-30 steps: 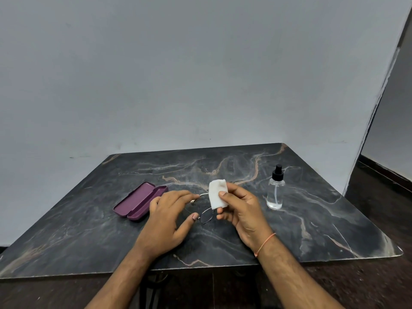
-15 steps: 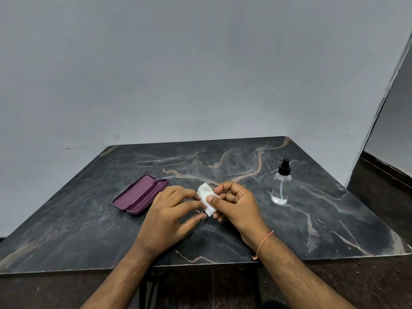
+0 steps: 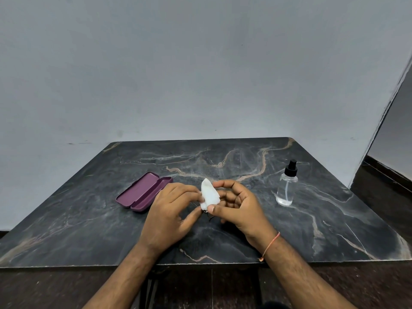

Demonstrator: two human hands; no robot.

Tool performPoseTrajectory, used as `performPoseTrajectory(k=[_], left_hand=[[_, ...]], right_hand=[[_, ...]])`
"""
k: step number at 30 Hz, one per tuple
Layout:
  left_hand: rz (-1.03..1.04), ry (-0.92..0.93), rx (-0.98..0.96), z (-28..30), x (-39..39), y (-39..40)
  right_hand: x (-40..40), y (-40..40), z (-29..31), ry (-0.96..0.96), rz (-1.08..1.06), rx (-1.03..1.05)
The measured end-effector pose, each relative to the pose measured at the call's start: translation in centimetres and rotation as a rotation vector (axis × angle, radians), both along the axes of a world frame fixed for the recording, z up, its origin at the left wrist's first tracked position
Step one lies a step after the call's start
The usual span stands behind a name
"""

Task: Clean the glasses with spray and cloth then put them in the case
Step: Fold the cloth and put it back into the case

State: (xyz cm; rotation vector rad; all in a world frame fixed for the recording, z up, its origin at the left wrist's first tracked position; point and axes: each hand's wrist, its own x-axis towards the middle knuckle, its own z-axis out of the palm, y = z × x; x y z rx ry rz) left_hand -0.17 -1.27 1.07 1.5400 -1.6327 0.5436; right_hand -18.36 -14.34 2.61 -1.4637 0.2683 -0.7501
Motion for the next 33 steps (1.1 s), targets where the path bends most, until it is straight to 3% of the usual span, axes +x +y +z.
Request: performPoseTrajectory(k=[25,33], left_hand=[[-0.059,0.137,-0.086,0.12,-0.13,0.08],[-0.091,0.133,-0.032,-0.37,0.24,0.03]], right_hand=[[0.69,0.25,-0.68,0.009,-0.176,-0.166],[0.76,0.86,-0.75,0.018,-0.287,-0.296]])
